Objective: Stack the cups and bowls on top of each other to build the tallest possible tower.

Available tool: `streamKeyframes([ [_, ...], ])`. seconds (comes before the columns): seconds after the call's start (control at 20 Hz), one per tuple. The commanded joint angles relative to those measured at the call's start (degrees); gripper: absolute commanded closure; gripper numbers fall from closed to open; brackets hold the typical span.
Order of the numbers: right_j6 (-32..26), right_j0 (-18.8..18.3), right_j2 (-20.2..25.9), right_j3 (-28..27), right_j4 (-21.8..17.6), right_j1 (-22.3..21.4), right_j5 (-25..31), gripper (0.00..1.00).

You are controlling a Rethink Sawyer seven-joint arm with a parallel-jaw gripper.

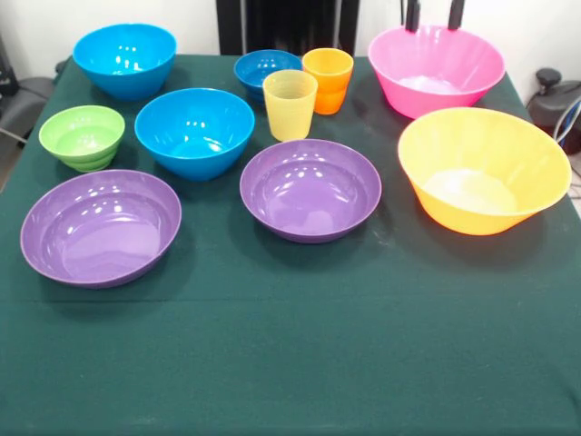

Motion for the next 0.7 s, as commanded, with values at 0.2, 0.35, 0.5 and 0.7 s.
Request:
streamKeyframes([
  [0.2,8.6,1.2,-0.3,-4.6,-1.1,12.7,-5.2,0.00],
  [0.35,8.5,0.6,0.4,-5.3,-0.9,14.8,-5.5,0.00],
  [0.5,9.2,1.4,-0.7,-6.6,-0.4,18.1,-8.3,0.00],
  [0.7,8.6,2.3,-2.2,-7.0,-0.3,16.5,-6.6,0.00],
])
